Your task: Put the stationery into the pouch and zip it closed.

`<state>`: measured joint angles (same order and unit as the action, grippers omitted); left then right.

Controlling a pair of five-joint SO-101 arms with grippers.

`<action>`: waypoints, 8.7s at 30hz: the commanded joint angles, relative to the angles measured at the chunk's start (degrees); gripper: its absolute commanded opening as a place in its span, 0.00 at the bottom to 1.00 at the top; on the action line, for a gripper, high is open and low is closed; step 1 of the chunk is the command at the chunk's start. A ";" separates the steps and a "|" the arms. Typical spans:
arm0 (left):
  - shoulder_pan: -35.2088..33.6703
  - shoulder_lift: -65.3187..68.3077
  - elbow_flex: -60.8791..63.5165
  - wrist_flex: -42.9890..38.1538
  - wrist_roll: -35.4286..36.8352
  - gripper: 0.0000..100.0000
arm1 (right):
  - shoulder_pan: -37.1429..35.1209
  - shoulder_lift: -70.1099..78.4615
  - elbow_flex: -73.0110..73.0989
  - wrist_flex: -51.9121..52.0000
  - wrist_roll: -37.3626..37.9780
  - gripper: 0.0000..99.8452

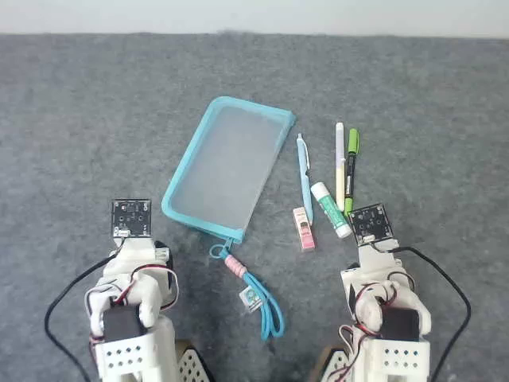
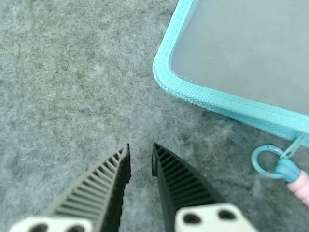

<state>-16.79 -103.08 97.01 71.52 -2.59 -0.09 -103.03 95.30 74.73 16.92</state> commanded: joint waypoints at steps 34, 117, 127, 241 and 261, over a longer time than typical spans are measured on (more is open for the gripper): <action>-0.09 -1.05 -0.40 0.18 0.70 0.07 | 0.31 -0.92 1.23 0.31 -0.44 0.04; -0.09 -1.05 -0.40 0.18 0.70 0.07 | 6.46 -0.84 -10.73 -7.78 15.56 0.04; -0.09 -1.05 -0.40 0.18 0.70 0.07 | -1.71 18.51 -30.07 -7.08 13.63 0.04; -0.09 -1.05 -0.40 0.18 0.70 0.07 | -32.57 95.08 -64.53 -10.33 -8.53 0.01; -0.09 -1.05 -0.40 0.18 0.70 0.07 | -28.26 102.11 -64.97 -14.37 -9.05 0.27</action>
<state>-16.79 -103.08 97.01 71.52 -2.59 -27.87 0.00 32.53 61.19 8.84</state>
